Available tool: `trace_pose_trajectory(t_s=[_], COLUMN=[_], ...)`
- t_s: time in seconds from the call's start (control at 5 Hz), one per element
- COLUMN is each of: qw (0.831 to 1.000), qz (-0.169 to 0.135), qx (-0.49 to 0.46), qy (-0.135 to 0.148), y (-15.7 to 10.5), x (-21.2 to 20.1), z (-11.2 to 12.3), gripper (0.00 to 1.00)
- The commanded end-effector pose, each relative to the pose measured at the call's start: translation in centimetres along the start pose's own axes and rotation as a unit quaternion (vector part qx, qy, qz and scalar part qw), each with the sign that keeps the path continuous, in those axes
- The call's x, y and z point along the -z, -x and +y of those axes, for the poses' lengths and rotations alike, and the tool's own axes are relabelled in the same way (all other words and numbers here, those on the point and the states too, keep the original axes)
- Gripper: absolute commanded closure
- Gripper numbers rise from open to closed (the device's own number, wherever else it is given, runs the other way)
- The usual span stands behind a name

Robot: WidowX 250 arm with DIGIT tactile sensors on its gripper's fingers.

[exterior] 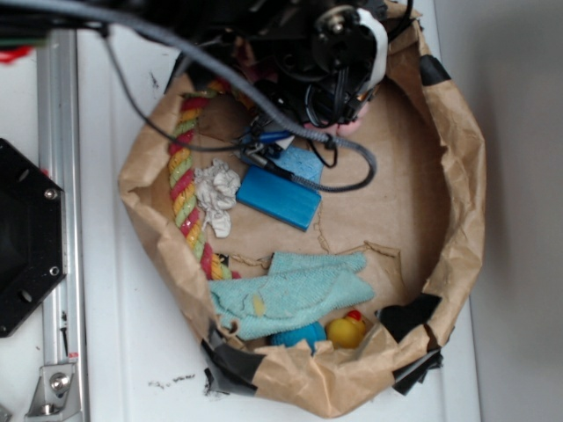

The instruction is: Grab the pink bunny.

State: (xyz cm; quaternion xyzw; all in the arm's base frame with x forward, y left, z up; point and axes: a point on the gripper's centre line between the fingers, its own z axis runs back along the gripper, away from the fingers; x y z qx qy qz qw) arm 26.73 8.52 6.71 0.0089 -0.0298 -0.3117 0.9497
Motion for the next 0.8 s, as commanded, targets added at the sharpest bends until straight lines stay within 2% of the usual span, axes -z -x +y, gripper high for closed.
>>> trace_pose_trajectory(t_s=[0.0,0.2,0.4,0.6], qw=[0.993,0.989,0.964,0.929], qz=[-0.047,-0.010,-0.035,-0.047], qx=[-0.076,-0.134,-0.260,-0.367], qy=[-0.074,-0.068,-0.050,-0.030], y=[-5.7,-6.7,-6.6,-7.4], x=[-9.8,-10.1,-9.9,-9.6], z=[-3.7,-3.7,-3.8,-3.3], gripper=[1.00,1.00,1.00,1.00])
